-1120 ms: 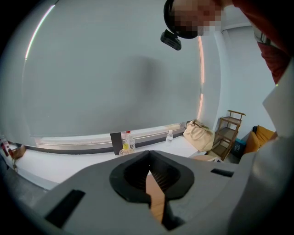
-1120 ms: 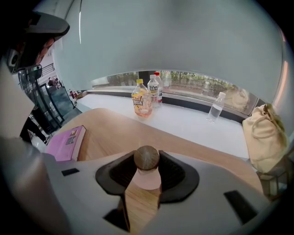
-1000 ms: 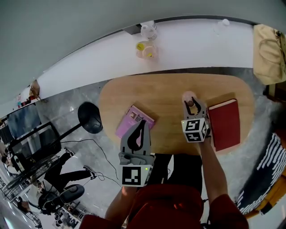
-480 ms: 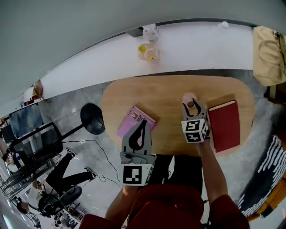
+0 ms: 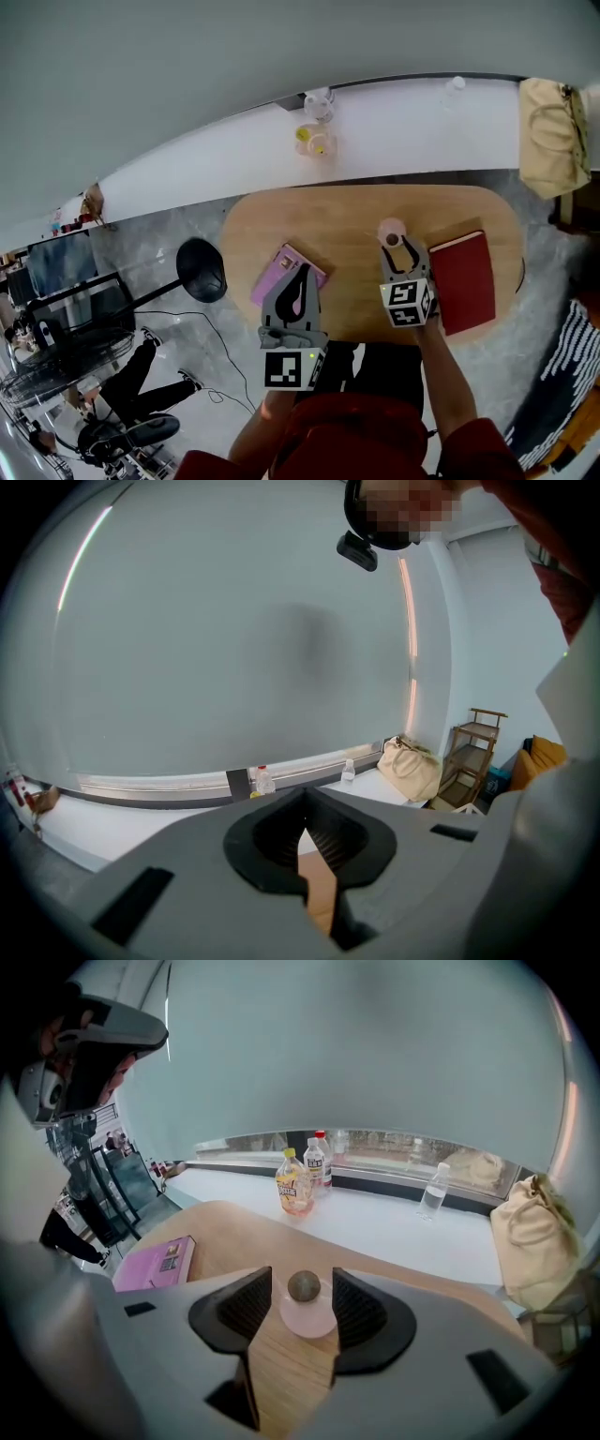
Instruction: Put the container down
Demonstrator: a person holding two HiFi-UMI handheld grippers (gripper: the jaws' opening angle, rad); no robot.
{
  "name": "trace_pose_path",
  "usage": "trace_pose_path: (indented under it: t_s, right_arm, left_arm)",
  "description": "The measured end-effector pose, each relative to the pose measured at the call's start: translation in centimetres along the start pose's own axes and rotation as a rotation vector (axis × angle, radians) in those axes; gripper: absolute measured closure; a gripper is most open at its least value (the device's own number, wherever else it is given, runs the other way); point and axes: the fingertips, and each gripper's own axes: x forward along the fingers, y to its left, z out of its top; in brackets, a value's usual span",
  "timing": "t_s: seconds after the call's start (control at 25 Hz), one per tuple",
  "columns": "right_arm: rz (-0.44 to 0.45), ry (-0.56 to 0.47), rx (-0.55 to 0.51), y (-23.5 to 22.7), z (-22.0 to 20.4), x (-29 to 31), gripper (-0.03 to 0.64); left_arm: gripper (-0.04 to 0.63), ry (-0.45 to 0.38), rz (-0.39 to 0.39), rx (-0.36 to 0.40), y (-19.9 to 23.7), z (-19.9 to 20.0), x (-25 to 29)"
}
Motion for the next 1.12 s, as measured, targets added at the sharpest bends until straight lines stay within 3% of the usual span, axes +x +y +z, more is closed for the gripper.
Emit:
trace_pose_path:
  t_s: [0.48, 1.12]
  right_arm:
    - [-0.075, -0.147, 0.01, -0.9, 7.0, -7.9, 0.419]
    - [-0.266, -0.428, 0.035, 2.4, 19.4, -21.2, 0.419]
  left_arm:
    - [0.589, -0.125, 0.024, -0.025, 1.7, 4.3, -2.0]
    - [0.589, -0.309, -0.044, 0.015, 6.7, 10.6, -7.4]
